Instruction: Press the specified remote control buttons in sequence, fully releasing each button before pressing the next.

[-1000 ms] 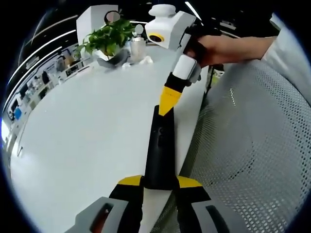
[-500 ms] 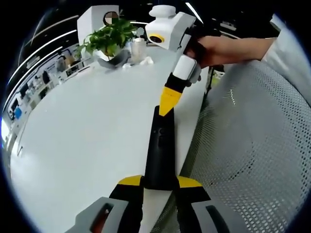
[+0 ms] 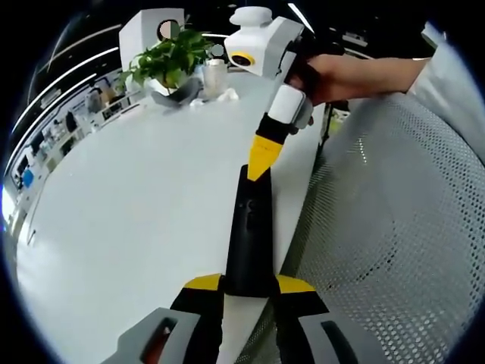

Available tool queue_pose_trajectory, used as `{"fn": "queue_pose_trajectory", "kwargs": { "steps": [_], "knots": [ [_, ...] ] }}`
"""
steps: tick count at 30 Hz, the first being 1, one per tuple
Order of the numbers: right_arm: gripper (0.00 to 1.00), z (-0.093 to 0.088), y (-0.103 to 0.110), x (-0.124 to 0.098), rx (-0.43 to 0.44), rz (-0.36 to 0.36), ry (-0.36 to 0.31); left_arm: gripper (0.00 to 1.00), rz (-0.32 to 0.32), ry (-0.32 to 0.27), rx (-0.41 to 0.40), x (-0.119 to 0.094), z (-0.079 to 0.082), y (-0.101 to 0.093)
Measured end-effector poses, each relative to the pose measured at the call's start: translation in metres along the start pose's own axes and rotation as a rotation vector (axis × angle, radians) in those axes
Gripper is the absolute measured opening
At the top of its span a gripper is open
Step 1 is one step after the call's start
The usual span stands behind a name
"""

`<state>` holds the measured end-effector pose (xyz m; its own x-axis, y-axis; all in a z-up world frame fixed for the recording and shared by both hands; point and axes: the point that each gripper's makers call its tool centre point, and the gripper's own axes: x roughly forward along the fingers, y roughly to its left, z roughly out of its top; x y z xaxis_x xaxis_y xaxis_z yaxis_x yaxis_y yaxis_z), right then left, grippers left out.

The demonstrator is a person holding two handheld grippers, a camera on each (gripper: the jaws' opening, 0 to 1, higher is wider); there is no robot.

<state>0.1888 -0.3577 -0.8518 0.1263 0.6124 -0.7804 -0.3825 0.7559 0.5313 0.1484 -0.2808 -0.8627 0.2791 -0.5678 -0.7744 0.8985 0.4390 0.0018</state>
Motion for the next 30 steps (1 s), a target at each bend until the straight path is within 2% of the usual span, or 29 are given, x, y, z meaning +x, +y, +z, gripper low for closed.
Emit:
{"fn": "queue_pose_trajectory", "kwargs": {
  "steps": [14, 19, 21, 30],
  "knots": [
    [0.0, 0.0, 0.0, 0.001, 0.006, -0.005, 0.012, 0.24, 0.0, 0.0, 0.0, 0.0, -0.001, 0.0],
    [0.0, 0.003, 0.001, -0.001, -0.035, -0.025, -0.001, 0.24, 0.0, 0.0, -0.001, 0.0, -0.001, 0.0],
    [0.0, 0.006, 0.004, -0.002, -0.044, -0.013, -0.017, 0.24, -0.001, -0.001, -0.001, -0.001, 0.0, 0.0],
    [0.0, 0.013, 0.013, -0.002, 0.034, 0.074, -0.053, 0.24, -0.003, -0.001, 0.003, -0.001, 0.0, 0.0]
  ]
}}
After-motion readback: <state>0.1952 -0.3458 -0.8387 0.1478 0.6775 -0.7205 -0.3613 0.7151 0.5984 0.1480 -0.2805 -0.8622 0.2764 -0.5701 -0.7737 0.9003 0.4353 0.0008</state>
